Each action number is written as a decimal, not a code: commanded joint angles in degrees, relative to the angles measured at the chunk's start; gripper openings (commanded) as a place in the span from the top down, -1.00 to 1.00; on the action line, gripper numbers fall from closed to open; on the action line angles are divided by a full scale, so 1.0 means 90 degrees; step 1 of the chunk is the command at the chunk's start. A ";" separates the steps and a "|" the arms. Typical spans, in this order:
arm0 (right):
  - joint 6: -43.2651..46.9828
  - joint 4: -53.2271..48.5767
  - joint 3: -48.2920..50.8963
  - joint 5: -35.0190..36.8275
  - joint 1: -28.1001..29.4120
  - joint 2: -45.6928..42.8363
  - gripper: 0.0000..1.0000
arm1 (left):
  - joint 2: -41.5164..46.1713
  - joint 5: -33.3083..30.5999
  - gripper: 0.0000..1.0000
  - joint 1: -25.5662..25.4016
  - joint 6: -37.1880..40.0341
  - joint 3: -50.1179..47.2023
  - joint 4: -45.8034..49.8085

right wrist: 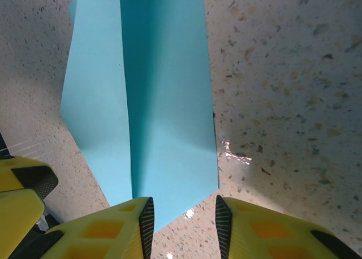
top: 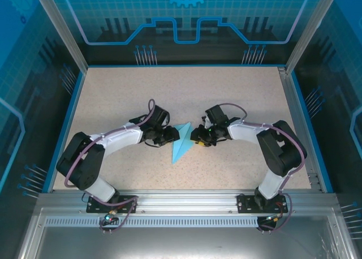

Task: Fold a paper plane with a square sheet of paper (pick it up from the middle)
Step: Turn over the paper at the center of the table.

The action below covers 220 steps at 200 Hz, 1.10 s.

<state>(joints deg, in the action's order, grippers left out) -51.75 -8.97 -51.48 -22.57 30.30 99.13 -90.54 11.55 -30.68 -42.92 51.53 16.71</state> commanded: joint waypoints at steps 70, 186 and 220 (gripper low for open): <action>-0.0129 -0.0019 -0.0237 -0.0071 0.0263 0.0406 0.28 | -0.0600 -0.0073 0.20 0.0088 0.0334 0.0455 0.0287; -0.0470 -0.0340 -0.0409 0.0408 0.0338 0.0451 0.27 | -0.0994 -0.0024 0.31 0.0087 0.0457 0.0481 0.0301; -0.0442 -0.0336 -0.0347 0.0503 0.0334 0.0255 0.26 | -0.1163 0.0026 0.37 0.0079 0.0490 0.0505 0.0294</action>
<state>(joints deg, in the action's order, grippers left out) -55.13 -10.04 -54.11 -20.84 32.64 103.11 -99.44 11.55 -30.46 -40.07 54.33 17.76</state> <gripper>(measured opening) 0.369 0.325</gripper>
